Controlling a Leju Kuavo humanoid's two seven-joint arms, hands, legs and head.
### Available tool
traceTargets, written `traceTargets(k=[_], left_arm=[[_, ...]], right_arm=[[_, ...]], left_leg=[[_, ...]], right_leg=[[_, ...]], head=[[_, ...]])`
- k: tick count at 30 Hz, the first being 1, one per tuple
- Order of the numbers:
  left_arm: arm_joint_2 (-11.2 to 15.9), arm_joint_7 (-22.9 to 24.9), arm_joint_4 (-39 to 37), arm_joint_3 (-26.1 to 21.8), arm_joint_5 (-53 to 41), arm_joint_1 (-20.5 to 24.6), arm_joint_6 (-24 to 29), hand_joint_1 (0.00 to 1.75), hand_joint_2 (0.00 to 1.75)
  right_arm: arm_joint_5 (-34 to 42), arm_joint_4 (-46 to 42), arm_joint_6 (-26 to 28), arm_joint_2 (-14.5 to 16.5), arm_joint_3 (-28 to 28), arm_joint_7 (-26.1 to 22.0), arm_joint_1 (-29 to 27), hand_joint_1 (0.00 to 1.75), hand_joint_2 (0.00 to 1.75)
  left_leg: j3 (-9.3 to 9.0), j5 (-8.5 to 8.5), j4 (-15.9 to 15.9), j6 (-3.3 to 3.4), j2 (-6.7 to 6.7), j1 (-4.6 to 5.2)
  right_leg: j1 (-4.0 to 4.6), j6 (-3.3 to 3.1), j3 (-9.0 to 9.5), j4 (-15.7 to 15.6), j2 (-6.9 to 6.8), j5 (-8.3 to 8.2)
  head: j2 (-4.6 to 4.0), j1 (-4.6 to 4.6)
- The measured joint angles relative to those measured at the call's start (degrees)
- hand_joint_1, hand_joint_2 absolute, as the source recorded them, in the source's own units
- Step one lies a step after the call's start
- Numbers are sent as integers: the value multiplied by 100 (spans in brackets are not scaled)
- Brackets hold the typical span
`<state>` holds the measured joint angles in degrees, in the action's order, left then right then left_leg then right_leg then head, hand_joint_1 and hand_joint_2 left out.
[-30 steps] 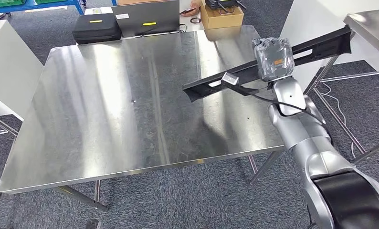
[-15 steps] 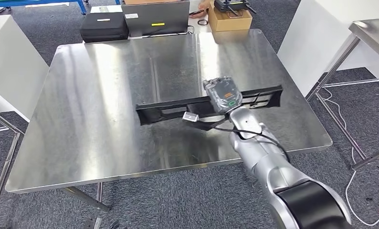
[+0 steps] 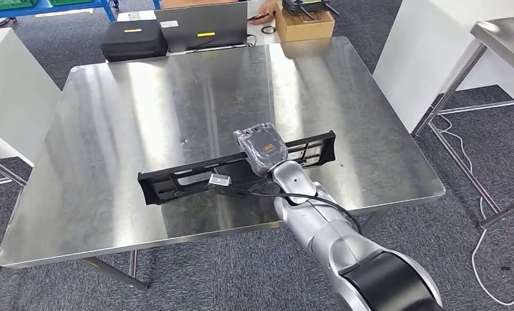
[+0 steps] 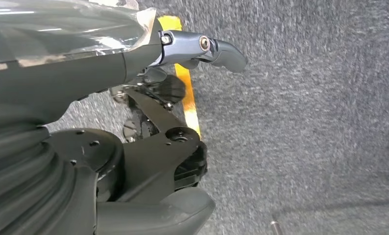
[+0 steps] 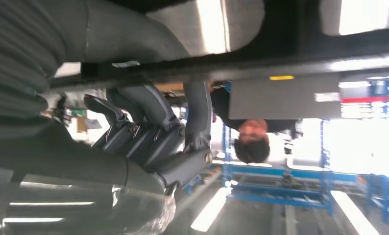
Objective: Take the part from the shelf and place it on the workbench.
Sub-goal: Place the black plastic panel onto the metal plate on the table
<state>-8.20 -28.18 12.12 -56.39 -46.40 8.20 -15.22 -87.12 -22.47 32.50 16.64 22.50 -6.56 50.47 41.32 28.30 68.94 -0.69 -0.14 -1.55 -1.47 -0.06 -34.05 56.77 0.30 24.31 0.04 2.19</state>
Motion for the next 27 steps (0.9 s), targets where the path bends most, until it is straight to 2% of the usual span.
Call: traceTargets(k=[2, 3, 4, 6, 7, 8, 11, 13, 17, 21, 25, 27], left_arm=[[37, 26, 1, 0, -31, 1, 19, 0, 175], [51, 40, 1, 0, -40, 6, 22, 0, 175], [63, 55, 1, 0, -47, 9, 22, 0, 175], [90, 71, 2, 0, -62, 13, 23, 0, 175], [99, 74, 3, 0, -75, 13, 25, 0, 175], [108, 75, 4, 0, -87, 16, 28, 0, 175], [136, 78, 7, 0, -107, 23, 37, 0, 175], [163, 74, 8, -2, -100, 22, 38, 0, 175], [209, 39, 5, -33, -44, 20, 36, 0, 175], [243, 15, 5, -72, -19, 9, 34, 0, 175], [247, 63, 5, -140, 70, 7, 62, 0, 175], [215, 72, 5, -167, 91, 4, 138, 0, 175]], right_arm=[[29, 1, 12, -46, -47, 73, -20, 175, 175], [38, -1, 19, -73, -77, 95, -25, 175, 175], [44, -3, 25, -102, -107, 115, -34, 175, 175], [44, -22, 34, -157, -169, 181, -61, 175, 175], [37, -43, 36, -190, -206, 227, -82, 175, 175], [26, -66, 31, -222, -248, 274, -103, 175, 175], [-14, -169, -16, -344, -402, 349, -179, 175, 175], [-43, -253, -54, -439, -528, 379, -213, 175, 175], [-86, -329, -111, -663, -810, 380, -202, 175, 175], [-94, -330, -111, -825, -1011, 359, -162, 175, 175], [-53, -220, -117, -1031, -1188, 374, 55, 175, 175], [33, -89, -88, -1172, -1293, 375, 271, 175, 175]], left_leg=[[-428, -320, -807, -7, 5, -15], [-569, -385, -1060, 10, -4, -4], [-632, -383, -1167, 39, -15, 18], [-649, -369, -1169, 140, -34, 68], [-671, -380, -1193, 169, -34, 79], [-696, -395, -1220, 186, -34, 85], [-736, -413, -1262, 194, -47, 117], [-737, -412, -1260, 229, -62, 150], [-729, -417, -1255, 289, -88, 190], [-721, -425, -1253, 309, -99, 212], [-701, -427, -1249, 330, -96, 225], [-684, -435, -1248, 342, -98, 226]], right_leg=[[-3, 34, 18, 1, 9, 16], [5, 63, 24, 0, 10, 24], [14, 97, 28, -3, 11, 29], [16, 186, 49, -42, 10, 20], [20, 201, 65, -67, 7, 22], [26, 186, 79, -98, 5, 21], [33, 102, 109, -154, -5, 25], [17, 114, 126, -174, -13, 17], [-14, 156, 171, -202, -29, -10], [-33, 188, 194, -208, -39, -27], [-47, 299, 173, -212, -39, -38], [-50, 331, 157, -212, -42, -43]], head=[[0, 2], [0, -3], [0, -8], [0, -21], [0, -22], [0, -31], [0, -70], [0, -75], [0, -75], [0, -75], [0, -73], [0, -72]])
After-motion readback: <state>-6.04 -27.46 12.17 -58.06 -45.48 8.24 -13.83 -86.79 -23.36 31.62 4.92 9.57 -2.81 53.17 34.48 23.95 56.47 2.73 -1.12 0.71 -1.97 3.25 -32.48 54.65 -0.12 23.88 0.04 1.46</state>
